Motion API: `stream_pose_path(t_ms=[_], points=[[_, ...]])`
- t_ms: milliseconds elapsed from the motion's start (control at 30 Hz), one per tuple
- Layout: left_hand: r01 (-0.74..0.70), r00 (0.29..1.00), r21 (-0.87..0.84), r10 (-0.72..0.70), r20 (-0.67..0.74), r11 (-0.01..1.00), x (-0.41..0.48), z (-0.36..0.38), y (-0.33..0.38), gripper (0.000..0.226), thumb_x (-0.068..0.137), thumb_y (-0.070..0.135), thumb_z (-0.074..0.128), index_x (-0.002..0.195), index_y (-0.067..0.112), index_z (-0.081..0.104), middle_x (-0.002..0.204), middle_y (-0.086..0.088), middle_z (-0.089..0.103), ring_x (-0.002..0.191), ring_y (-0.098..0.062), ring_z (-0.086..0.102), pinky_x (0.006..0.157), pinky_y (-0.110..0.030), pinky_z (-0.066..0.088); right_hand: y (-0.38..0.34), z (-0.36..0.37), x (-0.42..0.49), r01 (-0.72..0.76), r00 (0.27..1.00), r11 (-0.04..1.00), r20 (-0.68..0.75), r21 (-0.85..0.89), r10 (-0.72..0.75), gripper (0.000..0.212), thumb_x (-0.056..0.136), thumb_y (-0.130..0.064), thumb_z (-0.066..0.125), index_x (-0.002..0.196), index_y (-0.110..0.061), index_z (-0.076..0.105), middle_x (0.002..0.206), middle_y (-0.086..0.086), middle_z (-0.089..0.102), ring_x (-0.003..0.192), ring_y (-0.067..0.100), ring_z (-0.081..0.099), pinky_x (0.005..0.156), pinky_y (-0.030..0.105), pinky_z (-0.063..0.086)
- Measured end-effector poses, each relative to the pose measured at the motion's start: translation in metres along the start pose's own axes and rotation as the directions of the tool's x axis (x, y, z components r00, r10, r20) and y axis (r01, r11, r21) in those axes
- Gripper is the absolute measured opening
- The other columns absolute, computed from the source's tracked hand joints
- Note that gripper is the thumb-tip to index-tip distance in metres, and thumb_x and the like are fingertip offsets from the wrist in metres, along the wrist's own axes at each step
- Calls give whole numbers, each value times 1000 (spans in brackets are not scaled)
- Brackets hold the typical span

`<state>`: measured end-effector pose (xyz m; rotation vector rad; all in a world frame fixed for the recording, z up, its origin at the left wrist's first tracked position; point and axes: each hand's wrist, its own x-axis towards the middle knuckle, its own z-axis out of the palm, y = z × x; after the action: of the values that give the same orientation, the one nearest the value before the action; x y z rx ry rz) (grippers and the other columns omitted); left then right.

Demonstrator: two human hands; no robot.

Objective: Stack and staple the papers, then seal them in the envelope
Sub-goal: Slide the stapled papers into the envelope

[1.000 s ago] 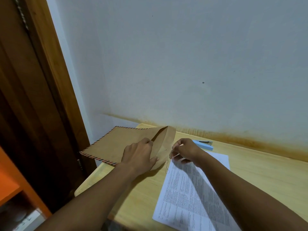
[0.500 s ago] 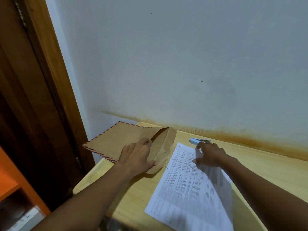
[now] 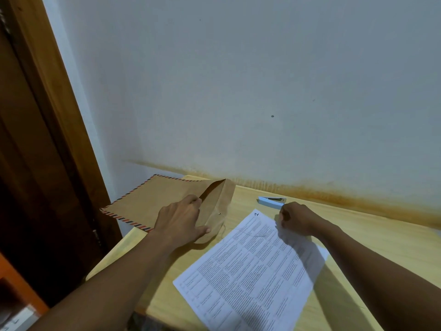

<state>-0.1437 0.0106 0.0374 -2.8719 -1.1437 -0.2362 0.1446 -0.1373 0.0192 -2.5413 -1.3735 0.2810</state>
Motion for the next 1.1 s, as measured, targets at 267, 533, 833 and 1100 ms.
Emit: stream_pose_path(t_ms=[267, 533, 833, 1100], points=[[5, 1000, 18, -5, 3, 1000, -2, 5, -4, 87, 81, 71, 65, 149, 21, 43, 157, 11, 37, 123, -24, 60, 96, -41, 53, -14, 10, -2, -33, 994, 999, 107, 4, 33, 42, 68, -49, 85, 74, -11, 66, 75, 3, 63, 71, 18, 54, 62, 32, 37], [-16, 1000, 23, 16, -14, 1000, -2, 8, -6, 91, 79, 74, 65, 150, 22, 40, 157, 11, 37, 119, -22, 62, 94, -41, 54, -19, 6, -4, -68, 989, 996, 133, 55, 60, 31, 74, -36, 82, 78, -19, 56, 82, -2, 61, 73, 15, 52, 62, 30, 36], [-27, 999, 31, 27, -18, 999, 3, 3, 0, 89, 81, 72, 64, 150, 21, 41, 159, 10, 35, 123, -23, 60, 96, -40, 52, -3, -19, -3, 19, 999, 959, -38, 283, -9, 24, 90, -6, 49, 71, -21, 49, 73, -2, 57, 69, 20, 48, 58, 28, 36], [-28, 999, 40, 30, -36, 999, 5, -1, 5, 88, 80, 73, 63, 149, 22, 42, 158, 11, 34, 120, -22, 62, 94, -39, 53, 7, -71, -25, -155, 962, 849, 272, 505, 13, 26, 86, -1, 64, 105, -15, 74, 102, 13, 77, 87, 25, 75, 79, 35, 62]])
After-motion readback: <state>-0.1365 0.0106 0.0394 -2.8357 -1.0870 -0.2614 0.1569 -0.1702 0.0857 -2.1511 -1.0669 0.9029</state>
